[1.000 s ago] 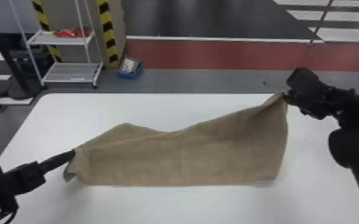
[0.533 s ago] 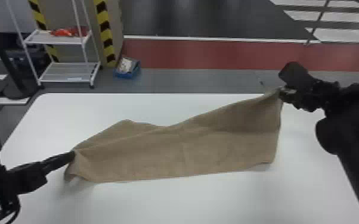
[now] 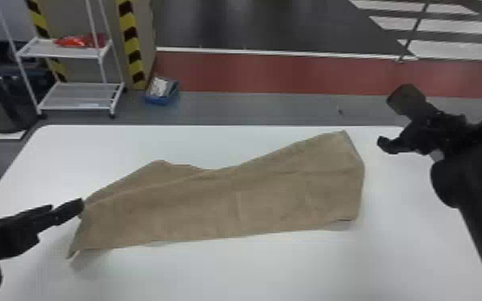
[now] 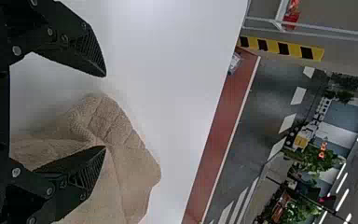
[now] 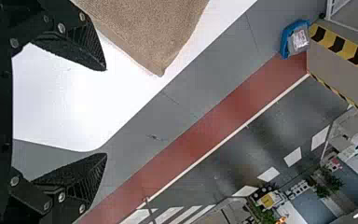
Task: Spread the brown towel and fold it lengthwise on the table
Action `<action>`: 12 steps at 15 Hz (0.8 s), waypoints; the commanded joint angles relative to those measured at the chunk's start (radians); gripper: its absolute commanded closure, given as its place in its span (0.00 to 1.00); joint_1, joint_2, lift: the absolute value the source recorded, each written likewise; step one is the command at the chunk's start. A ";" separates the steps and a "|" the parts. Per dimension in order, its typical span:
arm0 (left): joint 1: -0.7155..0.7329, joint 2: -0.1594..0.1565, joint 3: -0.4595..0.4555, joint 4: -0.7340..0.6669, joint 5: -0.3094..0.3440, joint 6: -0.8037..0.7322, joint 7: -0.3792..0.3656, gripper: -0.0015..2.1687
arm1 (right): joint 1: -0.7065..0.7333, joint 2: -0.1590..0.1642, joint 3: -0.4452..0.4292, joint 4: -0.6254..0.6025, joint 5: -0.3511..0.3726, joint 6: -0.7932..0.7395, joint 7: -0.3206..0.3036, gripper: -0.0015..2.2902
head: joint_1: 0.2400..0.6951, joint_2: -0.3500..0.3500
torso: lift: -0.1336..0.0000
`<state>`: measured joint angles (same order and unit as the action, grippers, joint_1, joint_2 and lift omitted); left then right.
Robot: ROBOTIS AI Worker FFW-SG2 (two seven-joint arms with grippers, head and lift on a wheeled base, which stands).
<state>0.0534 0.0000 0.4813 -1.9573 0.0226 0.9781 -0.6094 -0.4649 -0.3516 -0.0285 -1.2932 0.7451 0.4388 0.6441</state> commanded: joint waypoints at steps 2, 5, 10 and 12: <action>0.000 -0.003 0.008 -0.009 -0.004 0.003 -0.023 0.02 | 0.048 0.002 -0.019 -0.043 -0.013 0.027 0.002 0.04 | 1.00 0.38 | 0.07; 0.059 -0.003 0.062 -0.066 0.004 0.003 -0.047 0.02 | 0.109 -0.001 -0.022 -0.117 -0.030 0.045 0.012 0.04 | 1.00 0.38 | 0.07; 0.214 -0.003 0.163 -0.172 0.106 -0.015 -0.075 0.07 | 0.117 -0.001 -0.024 -0.140 -0.046 0.094 0.019 0.04 | 1.00 0.42 | 0.07; 0.250 -0.003 0.184 -0.179 0.131 -0.040 -0.096 0.07 | 0.114 0.003 -0.019 -0.140 -0.049 0.113 0.022 0.04 | 1.00 0.43 | 0.07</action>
<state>0.2743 0.0000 0.6493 -2.1297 0.1361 0.9567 -0.6937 -0.3482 -0.3525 -0.0509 -1.4326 0.6991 0.5385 0.6646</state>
